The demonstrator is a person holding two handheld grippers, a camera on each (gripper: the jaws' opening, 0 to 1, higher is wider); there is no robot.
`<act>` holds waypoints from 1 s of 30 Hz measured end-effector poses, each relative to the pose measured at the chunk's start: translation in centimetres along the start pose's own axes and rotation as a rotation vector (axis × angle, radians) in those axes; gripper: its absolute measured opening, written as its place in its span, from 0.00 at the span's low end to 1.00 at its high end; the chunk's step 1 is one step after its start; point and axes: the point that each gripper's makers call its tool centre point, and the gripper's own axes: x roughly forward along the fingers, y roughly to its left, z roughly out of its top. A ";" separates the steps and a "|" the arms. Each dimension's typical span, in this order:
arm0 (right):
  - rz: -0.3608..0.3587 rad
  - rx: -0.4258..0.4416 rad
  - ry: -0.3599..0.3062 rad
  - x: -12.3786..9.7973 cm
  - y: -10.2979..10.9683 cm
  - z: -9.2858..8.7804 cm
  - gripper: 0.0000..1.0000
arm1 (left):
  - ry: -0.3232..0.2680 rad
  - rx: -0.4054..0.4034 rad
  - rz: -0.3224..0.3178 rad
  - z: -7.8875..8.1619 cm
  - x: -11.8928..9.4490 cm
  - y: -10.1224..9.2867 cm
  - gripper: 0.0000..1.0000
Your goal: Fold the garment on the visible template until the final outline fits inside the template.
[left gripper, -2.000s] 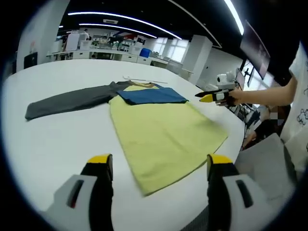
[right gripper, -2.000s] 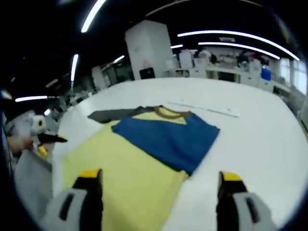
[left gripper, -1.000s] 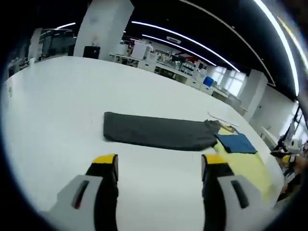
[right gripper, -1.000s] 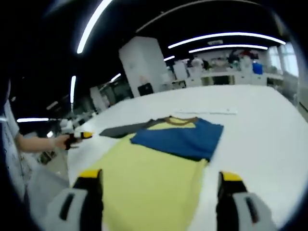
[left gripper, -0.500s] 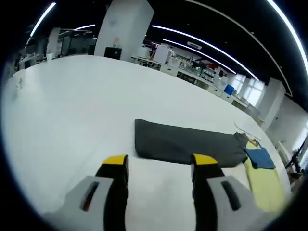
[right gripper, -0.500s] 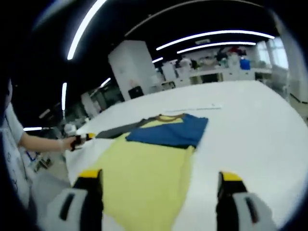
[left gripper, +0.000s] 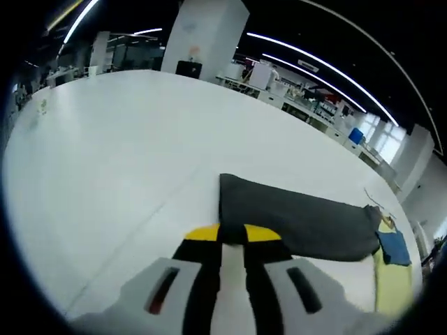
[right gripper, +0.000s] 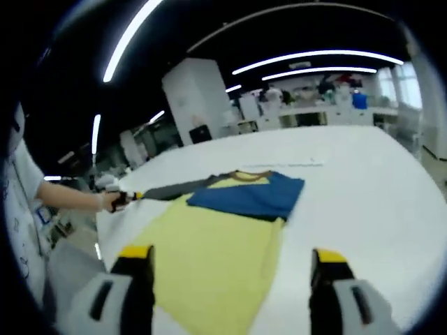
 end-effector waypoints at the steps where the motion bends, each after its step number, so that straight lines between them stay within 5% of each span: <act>1: 0.001 -0.011 0.006 0.0 0.1 -0.1 0.99 | 0.005 -0.008 0.007 0.0 0.1 0.3 0.02; 9: -0.001 -0.031 0.028 -0.2 0.3 -1.1 0.99 | -0.006 -0.058 -0.042 0.9 -0.4 -0.1 0.00; 17: 0.006 -0.003 0.025 0.2 0.6 -1.4 0.99 | -0.088 0.010 -0.148 5.6 -1.2 -3.8 0.00; 25: 0.027 0.007 0.009 0.6 1.3 -0.8 0.99 | -0.171 0.087 -0.396 9.6 -2.1 -14.0 0.00; 30: 0.026 0.017 -0.010 0.4 1.2 -0.4 0.99 | -0.157 0.193 -0.528 9.0 -2.4 -21.4 0.00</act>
